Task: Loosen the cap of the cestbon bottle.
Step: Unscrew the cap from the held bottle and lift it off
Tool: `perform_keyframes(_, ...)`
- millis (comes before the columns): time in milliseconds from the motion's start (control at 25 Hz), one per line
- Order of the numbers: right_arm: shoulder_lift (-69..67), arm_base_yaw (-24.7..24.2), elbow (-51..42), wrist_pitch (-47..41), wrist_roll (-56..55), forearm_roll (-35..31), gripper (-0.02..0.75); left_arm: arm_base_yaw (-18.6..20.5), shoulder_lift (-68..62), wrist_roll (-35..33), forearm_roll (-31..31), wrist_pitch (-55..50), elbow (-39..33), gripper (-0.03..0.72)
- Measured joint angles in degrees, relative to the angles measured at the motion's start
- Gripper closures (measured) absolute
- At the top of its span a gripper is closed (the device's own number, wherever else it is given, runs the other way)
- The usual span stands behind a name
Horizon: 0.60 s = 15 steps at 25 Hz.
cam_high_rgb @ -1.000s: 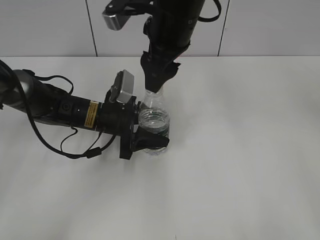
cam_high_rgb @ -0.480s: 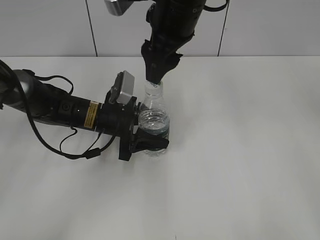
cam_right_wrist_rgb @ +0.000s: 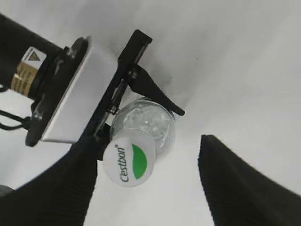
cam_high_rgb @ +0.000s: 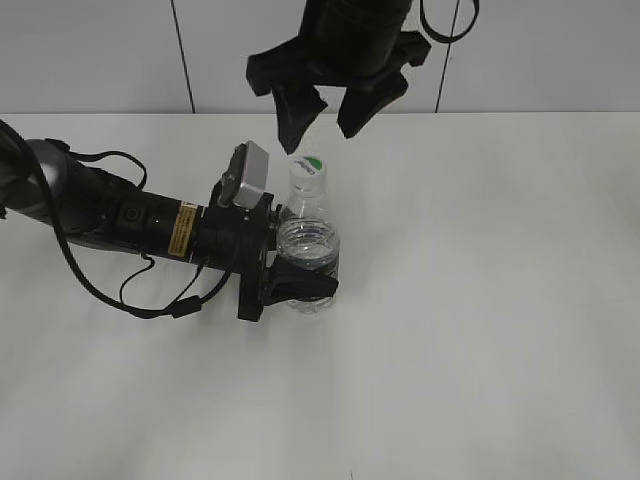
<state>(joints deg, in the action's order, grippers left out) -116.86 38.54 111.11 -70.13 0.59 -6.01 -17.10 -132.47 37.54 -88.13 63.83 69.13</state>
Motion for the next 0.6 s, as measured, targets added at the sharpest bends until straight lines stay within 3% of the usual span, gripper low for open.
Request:
perform_keyframes(280, 0.0, 0.0, 0.0, 0.0, -15.5, -1.6, 0.225, 0.0, 0.0, 0.0, 0.6, 0.0, 0.0, 0.276)
perform_keyframes(600, 0.0, 0.0, 0.0, 0.0, -19.9, -3.7, 0.225, 0.0, 0.0, 0.0, 1.2, -0.3, 0.0, 0.276)
